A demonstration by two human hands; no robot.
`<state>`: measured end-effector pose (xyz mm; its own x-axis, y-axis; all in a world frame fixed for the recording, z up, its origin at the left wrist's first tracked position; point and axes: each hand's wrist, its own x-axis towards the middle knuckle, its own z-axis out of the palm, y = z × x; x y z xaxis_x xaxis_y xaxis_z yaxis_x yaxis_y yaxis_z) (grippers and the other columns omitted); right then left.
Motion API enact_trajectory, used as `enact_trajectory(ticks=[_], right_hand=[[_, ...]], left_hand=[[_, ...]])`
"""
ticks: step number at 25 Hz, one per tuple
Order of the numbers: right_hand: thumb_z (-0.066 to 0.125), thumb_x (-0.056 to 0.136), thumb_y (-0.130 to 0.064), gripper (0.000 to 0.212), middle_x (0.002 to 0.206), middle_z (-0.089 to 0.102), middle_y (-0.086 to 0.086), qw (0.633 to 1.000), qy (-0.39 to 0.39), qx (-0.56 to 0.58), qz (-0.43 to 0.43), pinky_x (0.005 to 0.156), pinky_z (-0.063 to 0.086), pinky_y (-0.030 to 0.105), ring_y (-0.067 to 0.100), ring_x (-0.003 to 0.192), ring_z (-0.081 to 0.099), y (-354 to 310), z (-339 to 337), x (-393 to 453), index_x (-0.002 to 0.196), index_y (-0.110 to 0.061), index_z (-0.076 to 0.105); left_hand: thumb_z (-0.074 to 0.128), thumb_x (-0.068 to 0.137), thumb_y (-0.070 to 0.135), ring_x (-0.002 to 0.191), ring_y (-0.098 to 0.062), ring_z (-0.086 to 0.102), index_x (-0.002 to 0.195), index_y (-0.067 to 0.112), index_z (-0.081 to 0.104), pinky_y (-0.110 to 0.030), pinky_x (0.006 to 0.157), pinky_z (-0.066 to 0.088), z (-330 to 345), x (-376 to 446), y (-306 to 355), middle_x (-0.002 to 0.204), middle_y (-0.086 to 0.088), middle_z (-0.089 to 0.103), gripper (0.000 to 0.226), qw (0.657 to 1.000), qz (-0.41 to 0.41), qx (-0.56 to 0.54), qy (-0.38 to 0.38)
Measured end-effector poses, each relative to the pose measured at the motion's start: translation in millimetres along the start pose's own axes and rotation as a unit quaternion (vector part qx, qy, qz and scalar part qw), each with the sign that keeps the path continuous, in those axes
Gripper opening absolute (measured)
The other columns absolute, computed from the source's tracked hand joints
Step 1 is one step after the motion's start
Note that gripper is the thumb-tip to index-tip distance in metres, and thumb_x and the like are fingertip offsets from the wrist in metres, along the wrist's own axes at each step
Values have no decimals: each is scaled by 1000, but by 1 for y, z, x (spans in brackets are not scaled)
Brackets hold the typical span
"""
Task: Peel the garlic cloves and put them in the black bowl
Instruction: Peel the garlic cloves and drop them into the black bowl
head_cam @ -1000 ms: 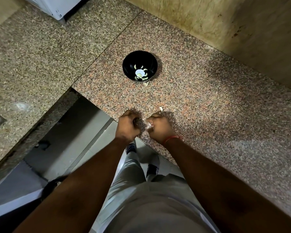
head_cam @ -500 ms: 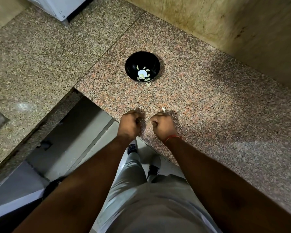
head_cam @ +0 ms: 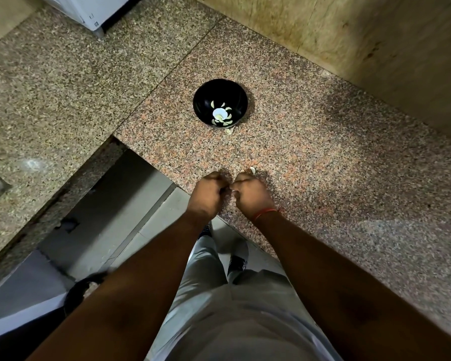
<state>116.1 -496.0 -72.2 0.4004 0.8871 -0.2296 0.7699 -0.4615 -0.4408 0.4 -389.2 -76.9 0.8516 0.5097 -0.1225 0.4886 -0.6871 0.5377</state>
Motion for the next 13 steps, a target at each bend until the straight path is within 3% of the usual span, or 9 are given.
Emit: enact_trajectory(ticks=[8, 13], right_hand=[[48, 90, 2, 42, 114, 64, 8, 997, -17, -70, 4, 87, 53, 36, 25, 100, 63, -6, -9, -10, 122, -15, 69], [52, 84, 4, 36, 110, 65, 8, 998, -13, -67, 10, 90, 53, 36, 24, 102, 59, -2, -1, -26, 113, -11, 67]], left_hand=[[68, 90, 9, 82, -29, 64, 98, 13, 74, -40, 73, 57, 13, -14, -2, 97, -6, 67, 10, 995, -32, 86, 24], [63, 88, -4, 96, -27, 65, 115, 8, 69, -36, 84, 57, 19, -18, 8, 112, -12, 68, 30, 991, -78, 106, 12]])
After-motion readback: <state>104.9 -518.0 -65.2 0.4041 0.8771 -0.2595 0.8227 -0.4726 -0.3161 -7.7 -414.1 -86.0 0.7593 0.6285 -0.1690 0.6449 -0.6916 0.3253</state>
